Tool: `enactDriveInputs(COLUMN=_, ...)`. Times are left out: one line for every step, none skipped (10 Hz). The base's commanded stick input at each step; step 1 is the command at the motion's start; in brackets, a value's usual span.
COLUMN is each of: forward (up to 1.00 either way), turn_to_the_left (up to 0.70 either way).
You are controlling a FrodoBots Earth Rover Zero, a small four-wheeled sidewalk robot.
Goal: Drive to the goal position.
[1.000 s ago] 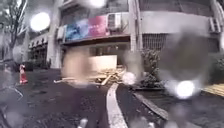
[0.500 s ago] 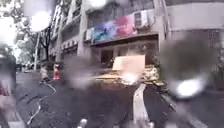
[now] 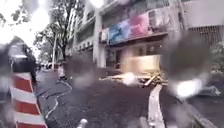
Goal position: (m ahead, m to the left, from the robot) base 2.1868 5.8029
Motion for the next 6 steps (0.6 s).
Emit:
enactDriveInputs(forward=0.70, turn_to_the_left=0.00)
enactDriveInputs(forward=0.70, turn_to_the_left=0.00)
enactDriveInputs(forward=0.70, turn_to_the_left=0.00)
enactDriveInputs(forward=0.70, turn_to_the_left=0.00)
enactDriveInputs(forward=0.70, turn_to_the_left=0.00)
enactDriveInputs(forward=0.70, turn_to_the_left=0.00)
